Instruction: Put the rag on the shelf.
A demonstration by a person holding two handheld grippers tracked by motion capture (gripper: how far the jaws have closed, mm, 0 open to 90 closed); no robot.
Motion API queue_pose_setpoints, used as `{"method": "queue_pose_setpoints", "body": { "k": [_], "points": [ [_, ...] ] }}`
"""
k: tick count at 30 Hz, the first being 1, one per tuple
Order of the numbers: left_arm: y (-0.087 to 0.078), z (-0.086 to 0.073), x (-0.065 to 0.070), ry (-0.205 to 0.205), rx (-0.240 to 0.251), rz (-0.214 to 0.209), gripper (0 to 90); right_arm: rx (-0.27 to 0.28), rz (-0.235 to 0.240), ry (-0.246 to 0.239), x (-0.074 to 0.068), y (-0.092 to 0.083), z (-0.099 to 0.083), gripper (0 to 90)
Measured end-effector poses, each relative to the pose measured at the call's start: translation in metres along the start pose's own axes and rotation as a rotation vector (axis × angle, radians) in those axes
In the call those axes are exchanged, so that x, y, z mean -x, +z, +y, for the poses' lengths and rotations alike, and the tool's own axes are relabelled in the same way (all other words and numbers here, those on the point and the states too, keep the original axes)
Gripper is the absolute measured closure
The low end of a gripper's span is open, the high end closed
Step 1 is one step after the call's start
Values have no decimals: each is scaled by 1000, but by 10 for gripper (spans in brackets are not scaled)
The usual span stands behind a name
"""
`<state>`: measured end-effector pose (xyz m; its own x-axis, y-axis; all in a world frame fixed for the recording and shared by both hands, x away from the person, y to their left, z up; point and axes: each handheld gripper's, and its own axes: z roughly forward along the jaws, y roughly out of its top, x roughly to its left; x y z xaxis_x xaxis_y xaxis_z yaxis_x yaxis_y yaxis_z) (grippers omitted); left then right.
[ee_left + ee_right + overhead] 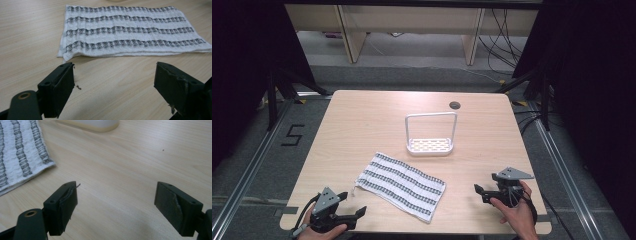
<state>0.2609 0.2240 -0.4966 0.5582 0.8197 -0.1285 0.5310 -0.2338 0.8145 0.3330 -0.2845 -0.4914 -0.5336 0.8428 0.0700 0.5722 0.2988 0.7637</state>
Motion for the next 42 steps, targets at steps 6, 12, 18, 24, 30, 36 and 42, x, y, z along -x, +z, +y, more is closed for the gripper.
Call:
{"method": "queue_pose_setpoints", "body": {
  "k": [6,12,18,24,30,36,42],
  "points": [
    [2,0,1,36,-21,3,157,2,13,-7,-1,1,1,203],
    [5,0,6,49,-11,1,165,10,21,-14,-3,0,2,225],
    [5,1,10,26,-4,-37,190,20,26,-30,-6,0,5,260],
    [10,1,17,18,-5,-69,194,21,40,-40,-11,0,9,268],
    [15,2,26,34,-10,-89,193,20,71,-55,-21,3,13,271],
    [19,3,35,96,-40,-88,193,7,77,-61,-32,8,18,275],
    [25,6,49,111,-34,-97,195,13,100,-117,-38,17,26,306]
  ]
}}
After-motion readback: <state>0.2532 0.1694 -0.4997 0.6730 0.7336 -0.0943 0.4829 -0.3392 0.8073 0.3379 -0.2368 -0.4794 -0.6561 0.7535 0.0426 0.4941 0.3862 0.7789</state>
